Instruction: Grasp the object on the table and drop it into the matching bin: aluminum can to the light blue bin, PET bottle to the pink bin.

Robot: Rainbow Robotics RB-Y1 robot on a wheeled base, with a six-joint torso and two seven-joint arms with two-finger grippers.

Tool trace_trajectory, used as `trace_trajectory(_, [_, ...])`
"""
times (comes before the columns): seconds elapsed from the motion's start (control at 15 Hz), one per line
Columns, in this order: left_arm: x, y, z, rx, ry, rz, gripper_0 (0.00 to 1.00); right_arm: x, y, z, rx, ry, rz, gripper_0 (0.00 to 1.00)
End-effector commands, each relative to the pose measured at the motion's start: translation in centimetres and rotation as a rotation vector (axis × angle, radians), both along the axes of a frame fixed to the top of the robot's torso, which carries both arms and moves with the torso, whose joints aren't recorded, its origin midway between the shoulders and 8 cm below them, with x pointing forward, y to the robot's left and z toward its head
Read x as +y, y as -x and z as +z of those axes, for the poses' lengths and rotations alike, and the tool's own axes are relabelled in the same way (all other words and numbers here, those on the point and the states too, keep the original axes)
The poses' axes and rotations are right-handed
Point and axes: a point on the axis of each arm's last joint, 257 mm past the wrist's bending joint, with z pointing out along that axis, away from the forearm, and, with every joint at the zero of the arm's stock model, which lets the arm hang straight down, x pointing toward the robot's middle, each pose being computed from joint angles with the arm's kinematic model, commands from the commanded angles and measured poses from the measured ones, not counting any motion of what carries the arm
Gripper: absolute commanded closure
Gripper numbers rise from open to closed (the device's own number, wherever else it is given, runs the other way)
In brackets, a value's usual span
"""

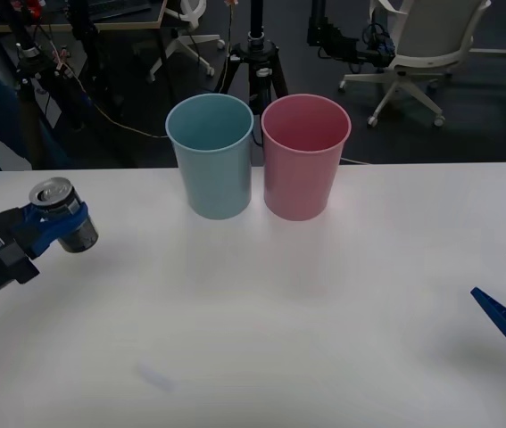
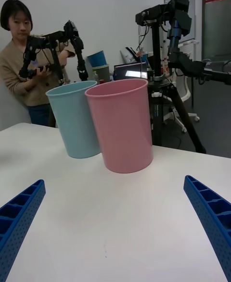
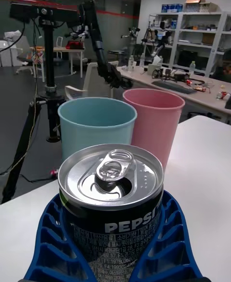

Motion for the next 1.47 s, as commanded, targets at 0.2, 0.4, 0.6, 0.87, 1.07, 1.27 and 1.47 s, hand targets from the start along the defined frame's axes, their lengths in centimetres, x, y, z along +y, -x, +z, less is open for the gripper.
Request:
trace_trajectory(0.2, [-0.8,-0.7,4.3,-0.020,-0.008,-0.024,0.99,0.0,0.0,0.0,0.000,0.000,0.000,0.00])
trace_trajectory(0.4, [-2.0,-1.5,6.5,-0.053,-0.023,-0.060,0.97,0.0,0.0,0.0,0.000,0.000,0.000,0.00])
trace_trajectory(0.6, [-3.5,-2.9,9.1,-0.089,-0.067,-0.090,0.95,0.0,0.0,0.0,0.000,0.000,0.000,0.00])
trace_trajectory(0.87, [-4.8,-6.5,10.6,-0.086,-0.060,-0.115,0.93,0.0,0.0,0.0,0.000,0.000,0.000,0.00])
trace_trajectory(1.07, [-6.5,-10.0,12.0,-0.089,-0.051,-0.129,0.93,0.0,0.0,0.0,0.000,0.000,0.000,0.00])
trace_trajectory(1.27, [-8.0,-13.4,12.3,-0.069,-0.047,-0.128,0.92,0.0,0.0,0.0,0.000,0.000,0.000,0.00])
trace_trajectory(1.47, [-9.6,-16.2,12.7,-0.061,-0.029,-0.122,0.92,0.0,0.0,0.0,0.000,0.000,0.000,0.00])
